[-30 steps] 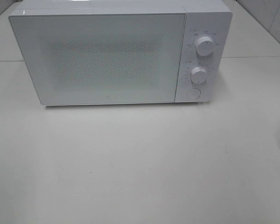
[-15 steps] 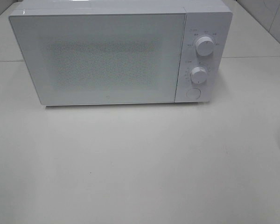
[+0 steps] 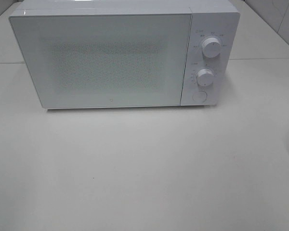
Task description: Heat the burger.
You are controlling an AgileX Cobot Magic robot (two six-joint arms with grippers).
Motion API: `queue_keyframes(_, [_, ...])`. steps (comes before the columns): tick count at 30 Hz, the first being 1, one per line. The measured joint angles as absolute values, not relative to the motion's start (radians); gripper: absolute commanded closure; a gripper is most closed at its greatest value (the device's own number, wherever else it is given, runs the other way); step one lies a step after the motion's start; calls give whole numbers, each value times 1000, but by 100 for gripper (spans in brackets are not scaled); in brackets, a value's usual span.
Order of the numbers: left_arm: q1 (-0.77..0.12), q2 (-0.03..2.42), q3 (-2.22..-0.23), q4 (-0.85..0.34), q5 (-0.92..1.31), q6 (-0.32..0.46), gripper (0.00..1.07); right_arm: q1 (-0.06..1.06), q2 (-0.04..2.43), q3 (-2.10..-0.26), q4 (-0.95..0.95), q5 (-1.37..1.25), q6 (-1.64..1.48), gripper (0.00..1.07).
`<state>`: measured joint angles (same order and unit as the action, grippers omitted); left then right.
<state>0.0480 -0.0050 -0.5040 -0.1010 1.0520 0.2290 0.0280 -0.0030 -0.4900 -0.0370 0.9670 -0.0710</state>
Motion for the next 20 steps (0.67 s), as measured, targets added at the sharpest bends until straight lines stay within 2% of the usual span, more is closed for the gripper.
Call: queue_keyframes(20, [48,-5,-504,-98,1052,229,5,28,-3,-490,-37,967,-71,56])
